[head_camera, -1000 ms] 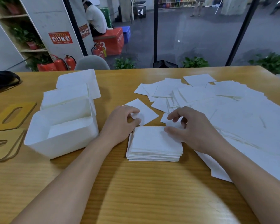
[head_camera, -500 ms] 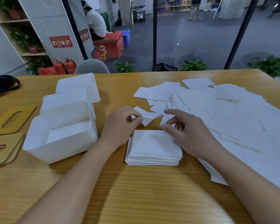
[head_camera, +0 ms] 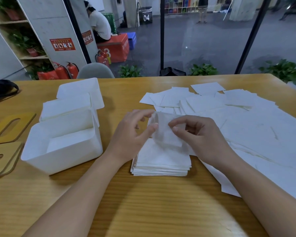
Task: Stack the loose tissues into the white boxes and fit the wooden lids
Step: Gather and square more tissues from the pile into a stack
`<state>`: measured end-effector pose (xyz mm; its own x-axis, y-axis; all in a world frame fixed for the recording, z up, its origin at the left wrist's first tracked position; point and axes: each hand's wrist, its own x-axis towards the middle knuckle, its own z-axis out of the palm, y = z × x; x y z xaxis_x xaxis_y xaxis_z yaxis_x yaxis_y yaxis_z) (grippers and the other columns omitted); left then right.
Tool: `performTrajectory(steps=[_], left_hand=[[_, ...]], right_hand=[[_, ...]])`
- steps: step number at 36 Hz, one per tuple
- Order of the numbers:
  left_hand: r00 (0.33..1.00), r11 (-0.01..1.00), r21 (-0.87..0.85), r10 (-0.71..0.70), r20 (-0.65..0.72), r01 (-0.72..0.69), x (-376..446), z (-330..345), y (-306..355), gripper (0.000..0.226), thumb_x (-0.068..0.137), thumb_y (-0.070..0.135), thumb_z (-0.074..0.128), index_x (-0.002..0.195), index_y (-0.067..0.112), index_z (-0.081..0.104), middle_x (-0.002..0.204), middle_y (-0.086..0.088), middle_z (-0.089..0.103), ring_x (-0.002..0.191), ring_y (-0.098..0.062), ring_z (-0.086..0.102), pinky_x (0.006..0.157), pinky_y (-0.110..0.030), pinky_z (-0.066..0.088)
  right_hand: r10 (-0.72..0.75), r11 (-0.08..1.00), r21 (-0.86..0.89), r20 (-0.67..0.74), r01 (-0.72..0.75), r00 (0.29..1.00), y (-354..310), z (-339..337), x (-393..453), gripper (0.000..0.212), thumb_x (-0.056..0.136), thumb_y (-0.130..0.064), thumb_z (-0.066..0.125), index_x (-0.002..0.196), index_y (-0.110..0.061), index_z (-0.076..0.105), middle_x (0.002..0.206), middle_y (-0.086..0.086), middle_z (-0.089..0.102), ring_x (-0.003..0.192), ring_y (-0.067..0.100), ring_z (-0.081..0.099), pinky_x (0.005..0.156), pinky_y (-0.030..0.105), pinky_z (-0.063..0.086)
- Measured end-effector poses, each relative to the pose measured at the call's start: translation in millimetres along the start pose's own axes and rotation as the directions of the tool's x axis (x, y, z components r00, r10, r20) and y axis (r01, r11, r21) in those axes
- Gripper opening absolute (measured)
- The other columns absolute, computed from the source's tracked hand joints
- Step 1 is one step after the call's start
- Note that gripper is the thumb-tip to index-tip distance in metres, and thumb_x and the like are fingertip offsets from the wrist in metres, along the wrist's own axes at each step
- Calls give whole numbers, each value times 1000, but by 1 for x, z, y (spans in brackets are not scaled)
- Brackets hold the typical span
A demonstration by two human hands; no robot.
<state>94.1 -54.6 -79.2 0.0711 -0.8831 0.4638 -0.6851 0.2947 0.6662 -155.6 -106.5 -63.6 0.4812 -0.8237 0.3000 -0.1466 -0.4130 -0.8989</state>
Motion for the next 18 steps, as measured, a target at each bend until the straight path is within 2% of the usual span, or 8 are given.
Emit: performTrajectory(steps=[2,5,7,9,11,14,16,18], left_hand=[[998,996,-61,-62,-5,61,1,-3,-3,52,103,59,67,152,42,57,135,26,65,131,-7,60,92,-15,48],[981,958,-213,-184,62,193,3,-6,-5,73,99,73,66,162,48,41,136,28,68,126,3,64,94,-14,50],[975,935,-277,-204,86,220,3,-5,-6,78,98,74,67,165,48,36,109,24,76,100,3,71,81,-12,49],[978,921,-331,-193,77,207,3,-4,-7,73,100,66,71,163,48,38,73,12,63,66,-7,57,62,-19,42],[982,916,-354,-185,40,187,2,-5,-7,64,101,54,75,158,50,46,66,2,52,60,-14,45,56,-25,37],[986,929,-334,-167,4,158,-1,-8,-4,52,104,41,76,151,48,55,62,5,44,57,-13,38,55,-22,35],[983,930,-317,-181,43,185,-6,-10,-4,51,104,40,75,150,49,55,62,5,42,57,-14,38,55,-21,35],[976,945,-247,-200,90,217,-13,-10,-5,52,103,42,74,150,51,53,62,6,44,58,-12,42,57,-19,39]], right_hand=[[-28,999,19,-18,28,999,-1,-1,0,13,102,-21,78,104,-32,84,65,-1,58,61,13,43,57,24,36],[-41,999,5,-30,41,999,-4,-4,1,18,102,-17,76,105,-32,84,67,19,44,62,28,38,60,30,36],[-44,999,8,-20,44,999,-6,-5,1,21,102,-15,75,105,-33,84,71,26,48,66,36,41,61,34,38],[-35,999,28,-22,35,999,-6,-5,1,23,102,-13,73,105,-33,84,79,26,61,70,40,49,64,41,43],[-10,998,63,-37,12,999,-6,-5,0,23,103,-11,71,105,-30,83,96,21,73,77,44,58,68,47,48],[41,997,68,-54,-37,998,-9,-2,-2,20,105,-15,72,110,-32,82,105,-3,80,79,31,71,65,32,55],[76,997,10,-61,-75,995,-8,0,-5,22,104,-18,73,114,-36,79,103,-5,79,72,24,73,61,29,58],[91,990,-104,-74,-98,993,-4,1,-14,22,101,-25,75,117,-40,76,93,-8,76,66,18,68,63,31,57]])
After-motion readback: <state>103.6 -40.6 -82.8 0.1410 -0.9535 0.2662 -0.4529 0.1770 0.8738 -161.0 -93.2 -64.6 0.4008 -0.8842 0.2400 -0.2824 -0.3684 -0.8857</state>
